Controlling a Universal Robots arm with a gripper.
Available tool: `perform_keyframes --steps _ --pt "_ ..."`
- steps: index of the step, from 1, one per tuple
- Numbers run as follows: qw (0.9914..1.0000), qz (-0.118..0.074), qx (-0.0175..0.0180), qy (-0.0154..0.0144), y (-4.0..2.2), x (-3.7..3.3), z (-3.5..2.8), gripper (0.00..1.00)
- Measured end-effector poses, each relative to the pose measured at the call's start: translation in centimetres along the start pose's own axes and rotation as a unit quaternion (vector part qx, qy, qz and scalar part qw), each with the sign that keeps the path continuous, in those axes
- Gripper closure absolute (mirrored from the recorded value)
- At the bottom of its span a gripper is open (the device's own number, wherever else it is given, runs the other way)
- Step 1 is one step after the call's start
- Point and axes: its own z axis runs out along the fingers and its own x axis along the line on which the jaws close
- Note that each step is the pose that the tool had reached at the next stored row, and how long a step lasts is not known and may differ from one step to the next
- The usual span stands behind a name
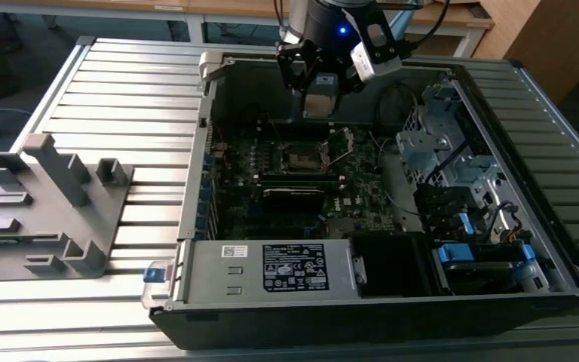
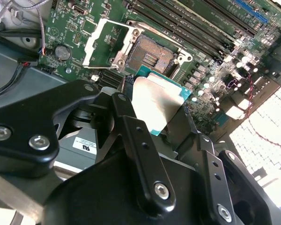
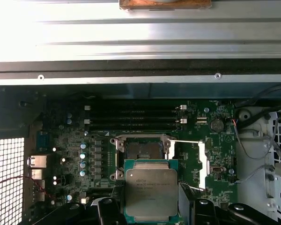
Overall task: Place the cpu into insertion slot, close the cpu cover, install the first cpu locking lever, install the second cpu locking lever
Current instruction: 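Place the cpu into insertion slot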
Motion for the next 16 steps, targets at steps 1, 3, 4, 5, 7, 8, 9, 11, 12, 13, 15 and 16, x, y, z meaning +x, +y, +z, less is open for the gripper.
perform_keyframes --steps 1,3,4,5,7,8,9,11,12,13,15,16 --pt "1.0 0.0 0.0 0.0 -0.01 0.0 0.05 0.46" --pt "1.0 0.0 0.0 0.0 -0.01 0.0 0.06 0.46" --pt "1.0 0.0 -0.0001 0.0 0.0 0.0 0.1 0.46" --pt "1.0 0.0 -0.0002 -0.0001 -0.01 -0.01 0.14 0.46" --pt "1.0 0.0 0.0 0.0 -0.01 0.0 0.14 0.46" --pt "1.0 0.0 0.0 0.0 -0.01 0.0 0.14 0.46" --pt "1.0 0.0 0.0 0.0 -0.01 0.0 0.14 0.46" --pt "1.0 0.0 0.0 0.0 -0.01 0.0 0.15 0.46" --pt "1.0 0.0 0.0 0.0 -0.01 0.0 0.15 0.46" --pt "1.0 0.0 0.0 0.0 -0.01 0.0 0.16 0.46" --pt "1.0 0.0 -0.0003 -0.0001 -0.02 -0.01 0.27 0.46" --pt "1.0 0.0 -0.0001 0.0 -0.03 -0.01 0.35 0.46"
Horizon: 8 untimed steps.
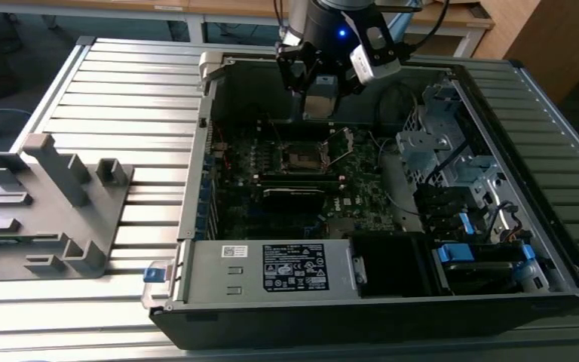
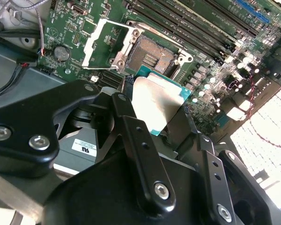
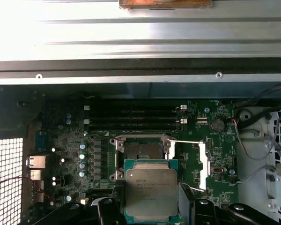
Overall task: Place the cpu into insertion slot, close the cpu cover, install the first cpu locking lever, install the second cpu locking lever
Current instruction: 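Place the cpu into insertion slot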
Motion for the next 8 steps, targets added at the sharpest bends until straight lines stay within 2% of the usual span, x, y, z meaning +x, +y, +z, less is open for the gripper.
perform_keyframes --steps 8 --pt "1.0 0.0 0.0001 0.0 -0.02 0.0 0.28 0.46"
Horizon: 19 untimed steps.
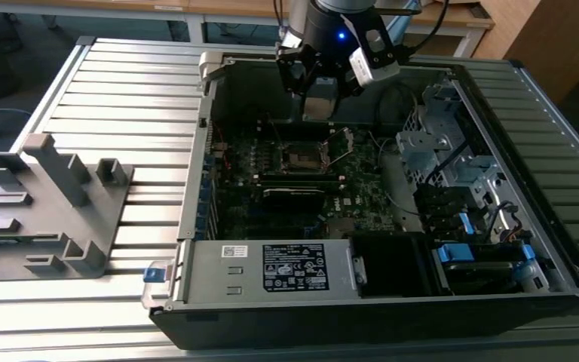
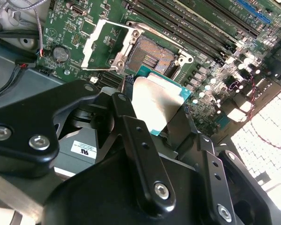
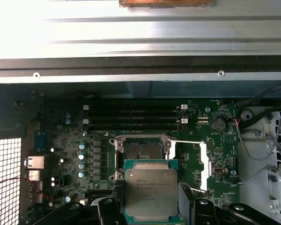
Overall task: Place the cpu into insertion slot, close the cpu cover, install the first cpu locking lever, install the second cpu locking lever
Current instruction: 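Place the cpu into insertion slot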
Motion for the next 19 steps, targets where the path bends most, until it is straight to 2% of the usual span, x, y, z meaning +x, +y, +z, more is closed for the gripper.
perform_keyframes --steps 19 --pt "1.0 0.0 0.0 0.0 -0.02 0.0 0.24 0.46"
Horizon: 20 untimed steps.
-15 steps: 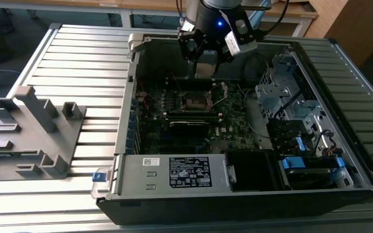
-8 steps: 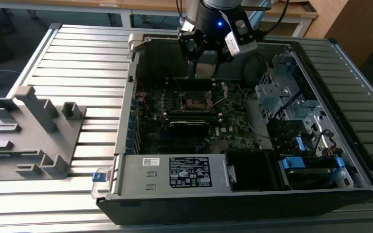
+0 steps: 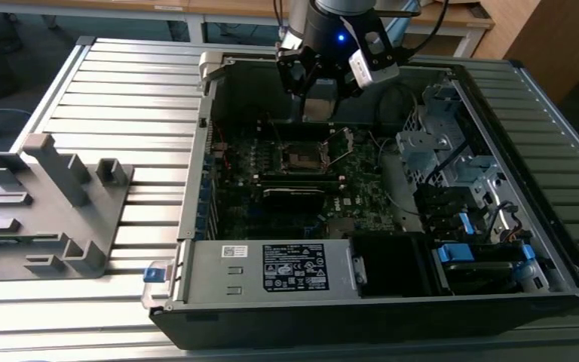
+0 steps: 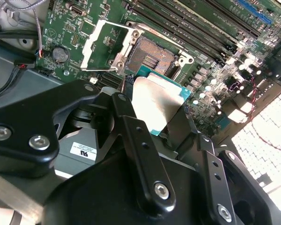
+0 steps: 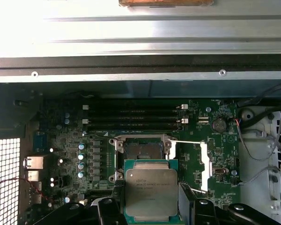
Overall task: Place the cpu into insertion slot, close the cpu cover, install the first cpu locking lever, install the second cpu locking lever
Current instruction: 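Place the cpu into insertion slot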
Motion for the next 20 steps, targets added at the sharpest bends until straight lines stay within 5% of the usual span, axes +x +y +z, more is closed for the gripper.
perform_keyframes --steps 20 --pt "1.0 0.0 0.0 0.0 -0.02 0.0 0.26 0.46"
